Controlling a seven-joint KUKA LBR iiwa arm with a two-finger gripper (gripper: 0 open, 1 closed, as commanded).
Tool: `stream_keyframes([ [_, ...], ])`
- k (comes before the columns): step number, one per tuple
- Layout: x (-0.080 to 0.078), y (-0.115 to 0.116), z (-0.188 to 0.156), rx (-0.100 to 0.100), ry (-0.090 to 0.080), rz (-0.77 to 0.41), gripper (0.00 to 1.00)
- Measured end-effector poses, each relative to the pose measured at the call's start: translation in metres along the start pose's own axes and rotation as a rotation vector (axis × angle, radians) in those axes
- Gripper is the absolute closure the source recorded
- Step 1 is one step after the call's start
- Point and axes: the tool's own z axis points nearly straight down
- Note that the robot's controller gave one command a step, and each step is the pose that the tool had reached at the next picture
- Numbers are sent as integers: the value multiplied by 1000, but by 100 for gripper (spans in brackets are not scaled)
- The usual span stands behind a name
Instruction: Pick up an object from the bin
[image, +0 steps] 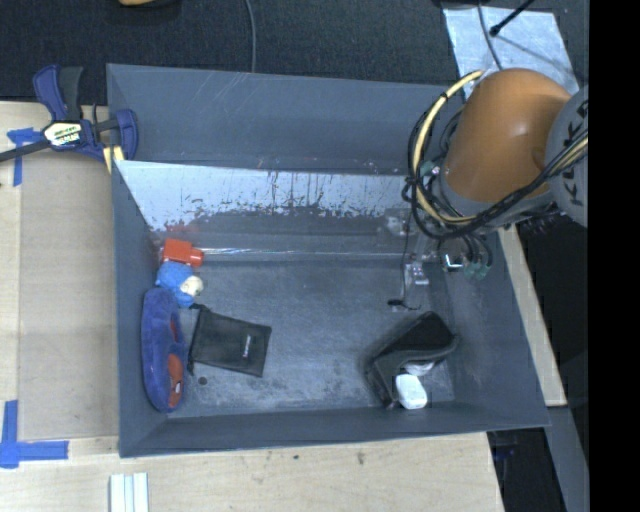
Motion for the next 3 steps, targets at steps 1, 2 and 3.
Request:
stream_keyframes([
  [1,45,-43,106,0,-14,-445,0],
  [2,57,-37,95,3,-10,-488,0],
  [3,54,-38,96,1,-8,-634,0],
])
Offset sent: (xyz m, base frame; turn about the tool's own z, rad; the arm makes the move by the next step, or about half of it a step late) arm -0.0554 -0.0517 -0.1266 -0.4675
